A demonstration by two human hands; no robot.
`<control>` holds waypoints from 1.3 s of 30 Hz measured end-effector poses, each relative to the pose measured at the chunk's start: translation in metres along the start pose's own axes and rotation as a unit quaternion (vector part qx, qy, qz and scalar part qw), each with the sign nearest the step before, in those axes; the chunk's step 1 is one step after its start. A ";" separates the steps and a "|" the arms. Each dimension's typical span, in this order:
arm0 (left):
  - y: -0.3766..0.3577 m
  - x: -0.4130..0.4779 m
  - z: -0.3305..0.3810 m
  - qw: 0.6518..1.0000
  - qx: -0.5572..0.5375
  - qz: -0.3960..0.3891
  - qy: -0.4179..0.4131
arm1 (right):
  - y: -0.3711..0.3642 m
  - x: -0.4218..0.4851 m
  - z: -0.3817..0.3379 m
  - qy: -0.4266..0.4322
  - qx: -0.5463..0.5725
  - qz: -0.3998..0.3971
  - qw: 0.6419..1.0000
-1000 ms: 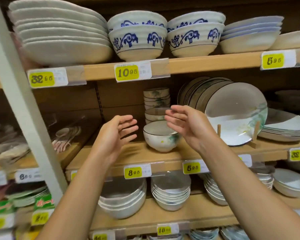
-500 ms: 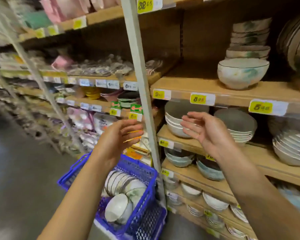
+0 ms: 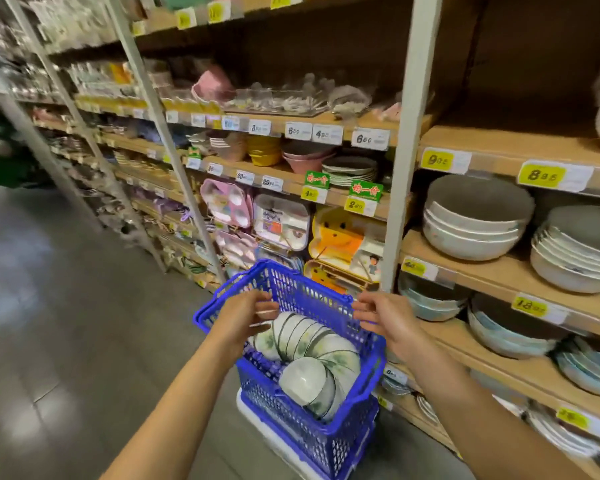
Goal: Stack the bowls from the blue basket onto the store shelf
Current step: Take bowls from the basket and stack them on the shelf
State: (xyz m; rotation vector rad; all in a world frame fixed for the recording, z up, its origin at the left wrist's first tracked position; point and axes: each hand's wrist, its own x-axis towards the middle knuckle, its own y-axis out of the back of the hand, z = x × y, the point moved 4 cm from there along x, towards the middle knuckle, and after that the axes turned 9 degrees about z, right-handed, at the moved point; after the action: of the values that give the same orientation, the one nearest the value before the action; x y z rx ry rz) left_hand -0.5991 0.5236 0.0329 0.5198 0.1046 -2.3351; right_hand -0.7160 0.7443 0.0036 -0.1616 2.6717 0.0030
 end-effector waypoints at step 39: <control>-0.062 0.243 -0.239 0.755 0.575 -0.299 0.100 | -0.122 0.157 0.231 0.074 -0.725 0.028 0.684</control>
State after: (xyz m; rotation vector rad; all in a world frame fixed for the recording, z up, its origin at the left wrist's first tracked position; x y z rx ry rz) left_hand -0.7193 0.4649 -0.2865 1.4996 -1.3400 -2.7111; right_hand -0.7378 0.6125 -0.2704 -0.5513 2.0869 2.1622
